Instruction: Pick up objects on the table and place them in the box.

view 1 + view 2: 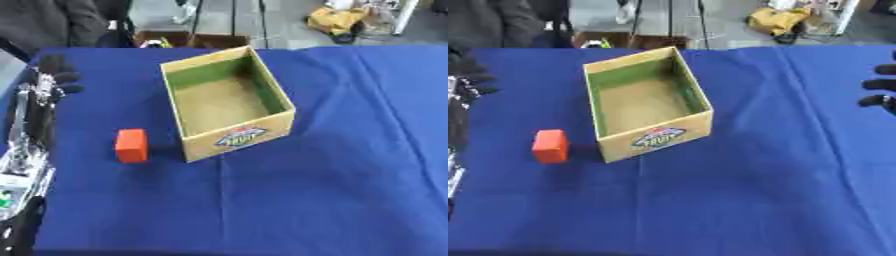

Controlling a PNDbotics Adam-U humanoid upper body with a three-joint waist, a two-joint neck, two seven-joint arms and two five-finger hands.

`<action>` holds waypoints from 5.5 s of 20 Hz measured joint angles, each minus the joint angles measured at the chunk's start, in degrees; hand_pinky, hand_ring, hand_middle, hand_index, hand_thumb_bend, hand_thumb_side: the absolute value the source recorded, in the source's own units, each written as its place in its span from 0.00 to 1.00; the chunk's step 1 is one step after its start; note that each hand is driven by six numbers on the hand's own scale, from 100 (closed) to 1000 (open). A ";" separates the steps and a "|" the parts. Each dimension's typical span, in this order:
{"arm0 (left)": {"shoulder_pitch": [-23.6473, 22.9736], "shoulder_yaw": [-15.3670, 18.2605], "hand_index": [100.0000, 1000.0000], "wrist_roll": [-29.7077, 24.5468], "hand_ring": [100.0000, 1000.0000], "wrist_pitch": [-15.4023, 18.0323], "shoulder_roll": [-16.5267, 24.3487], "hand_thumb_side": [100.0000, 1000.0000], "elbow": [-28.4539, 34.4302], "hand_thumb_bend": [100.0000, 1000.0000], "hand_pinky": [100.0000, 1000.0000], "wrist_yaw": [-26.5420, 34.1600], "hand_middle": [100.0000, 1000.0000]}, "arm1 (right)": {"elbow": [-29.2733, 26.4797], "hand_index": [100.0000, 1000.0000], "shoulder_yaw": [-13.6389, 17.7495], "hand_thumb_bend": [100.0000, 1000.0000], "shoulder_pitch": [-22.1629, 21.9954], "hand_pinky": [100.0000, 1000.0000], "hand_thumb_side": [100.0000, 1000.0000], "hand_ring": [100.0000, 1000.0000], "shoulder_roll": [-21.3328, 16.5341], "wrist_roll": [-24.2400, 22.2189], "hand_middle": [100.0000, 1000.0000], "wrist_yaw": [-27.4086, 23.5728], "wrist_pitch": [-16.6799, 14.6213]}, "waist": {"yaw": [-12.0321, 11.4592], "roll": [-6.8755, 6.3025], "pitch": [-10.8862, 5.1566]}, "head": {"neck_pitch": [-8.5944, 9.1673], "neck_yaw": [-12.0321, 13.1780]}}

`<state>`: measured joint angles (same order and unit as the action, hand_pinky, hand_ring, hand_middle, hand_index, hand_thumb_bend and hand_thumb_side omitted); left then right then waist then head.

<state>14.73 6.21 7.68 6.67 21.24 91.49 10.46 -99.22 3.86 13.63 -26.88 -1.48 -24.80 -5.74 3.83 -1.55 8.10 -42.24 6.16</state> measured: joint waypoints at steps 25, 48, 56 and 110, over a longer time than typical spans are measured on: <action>13.91 -18.54 0.74 -46.21 0.55 -7.12 15.63 0.33 -3.64 0.93 0.64 -55.61 0.57 | 0.32 0.81 -0.42 0.03 -0.02 0.48 0.51 0.61 0.00 -0.52 0.63 0.00 0.27 | 1.41 -0.59 -0.96 | 0.21 0.54; 14.98 -18.99 0.48 -40.67 0.31 -6.12 11.38 0.17 -16.74 0.57 0.40 -61.61 0.30 | 0.33 0.81 -0.70 0.03 0.03 0.48 0.51 0.61 0.01 -0.72 0.63 -0.02 0.45 | 1.90 -0.29 -0.69 | 0.55 0.85; 20.07 -17.88 0.41 -40.81 0.26 -5.49 11.38 0.20 -13.50 0.54 0.37 -58.18 0.24 | 0.36 0.81 -0.70 0.03 0.00 0.48 0.51 0.61 0.01 -0.74 0.63 -0.02 0.45 | 2.10 -0.05 -0.74 | 0.54 0.85; 0.69 -3.45 0.77 5.30 0.73 2.48 1.77 0.88 4.61 0.75 0.68 -3.88 0.71 | 1.05 0.82 -0.69 0.02 0.42 0.48 0.51 0.61 1.00 -1.21 0.63 -0.54 0.44 | 1.01 0.33 0.09 | 1.56 0.75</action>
<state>15.42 2.75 12.98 9.15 23.01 96.09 6.59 -98.18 3.17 14.05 -25.88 -2.69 -25.34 -5.31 4.84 -1.22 8.19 -40.69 6.90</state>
